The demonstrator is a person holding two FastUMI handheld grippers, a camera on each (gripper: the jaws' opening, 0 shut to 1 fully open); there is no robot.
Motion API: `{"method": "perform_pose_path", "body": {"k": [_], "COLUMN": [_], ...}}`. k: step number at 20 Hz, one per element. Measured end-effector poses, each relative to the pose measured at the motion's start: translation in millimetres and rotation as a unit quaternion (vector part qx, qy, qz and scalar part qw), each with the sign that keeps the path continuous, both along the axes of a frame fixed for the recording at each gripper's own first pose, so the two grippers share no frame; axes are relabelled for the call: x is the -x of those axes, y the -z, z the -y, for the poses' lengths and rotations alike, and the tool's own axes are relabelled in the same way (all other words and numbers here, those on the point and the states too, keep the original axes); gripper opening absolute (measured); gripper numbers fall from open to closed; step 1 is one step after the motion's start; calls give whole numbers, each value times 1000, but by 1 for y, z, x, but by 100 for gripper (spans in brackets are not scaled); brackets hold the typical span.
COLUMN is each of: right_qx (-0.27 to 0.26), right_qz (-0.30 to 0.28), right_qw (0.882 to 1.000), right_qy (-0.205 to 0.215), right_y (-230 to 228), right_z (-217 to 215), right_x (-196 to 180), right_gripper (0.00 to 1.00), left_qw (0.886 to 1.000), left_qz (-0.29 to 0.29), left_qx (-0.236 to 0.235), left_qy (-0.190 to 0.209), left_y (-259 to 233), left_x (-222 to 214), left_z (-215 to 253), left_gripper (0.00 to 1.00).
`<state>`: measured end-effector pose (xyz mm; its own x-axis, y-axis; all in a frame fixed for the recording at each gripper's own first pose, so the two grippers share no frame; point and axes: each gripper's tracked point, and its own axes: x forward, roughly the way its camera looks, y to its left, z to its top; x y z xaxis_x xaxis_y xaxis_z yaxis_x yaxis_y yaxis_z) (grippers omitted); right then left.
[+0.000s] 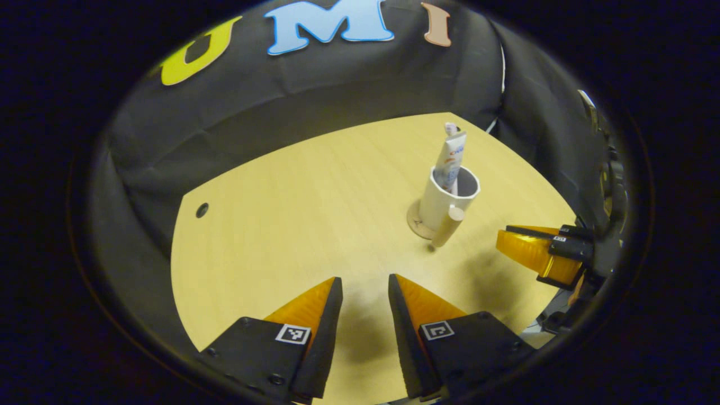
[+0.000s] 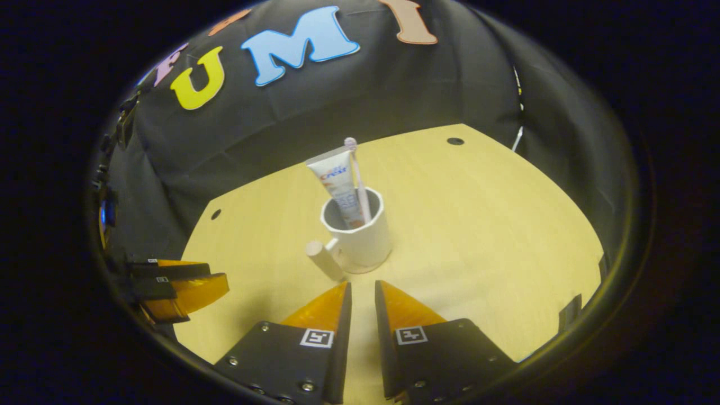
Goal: Put the toothbrush and toothpaste on the desktop into the cup, then pick up the cup and place it on the coaster on the desktop.
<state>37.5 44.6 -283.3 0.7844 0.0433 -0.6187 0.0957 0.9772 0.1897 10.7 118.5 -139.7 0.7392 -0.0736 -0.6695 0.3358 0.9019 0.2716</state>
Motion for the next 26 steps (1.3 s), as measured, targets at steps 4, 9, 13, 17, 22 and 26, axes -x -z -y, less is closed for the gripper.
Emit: {"method": "perform_pose_path", "body": {"k": [4, 9, 13, 17, 22, 26], "right_qx": [8, 23, 57, 88, 79, 71], "right_qz": [26, 74, 122, 185, 259, 295], "right_qw": [999, 996, 990, 978, 962, 953], "right_qy": [-24, -34, -43, -41, -28, -12], "right_y": [-18, -56, -92, -142, -209, -242], "right_z": [-31, -49, -53, -51, -51, -41], "right_x": [-11, -19, -20, -21, -23, -20], "right_gripper": [25, 26, 25, 25, 25, 25], "left_qw": [997, 984, 969, 953, 932, 903], "left_qz": [71, 170, 238, 291, 351, 414], "left_qx": [21, 39, 65, 80, 92, 106], "left_qy": [-17, -33, -15, 6, 22, 44], "left_y": [-48, -119, -179, -220, -275, -328], "left_x": [3, 4, 14, 23, 36, 50], "left_z": [-21, -34, -21, 1, 24, 45], "left_gripper": [57, 57, 57, 56, 64, 58]}}
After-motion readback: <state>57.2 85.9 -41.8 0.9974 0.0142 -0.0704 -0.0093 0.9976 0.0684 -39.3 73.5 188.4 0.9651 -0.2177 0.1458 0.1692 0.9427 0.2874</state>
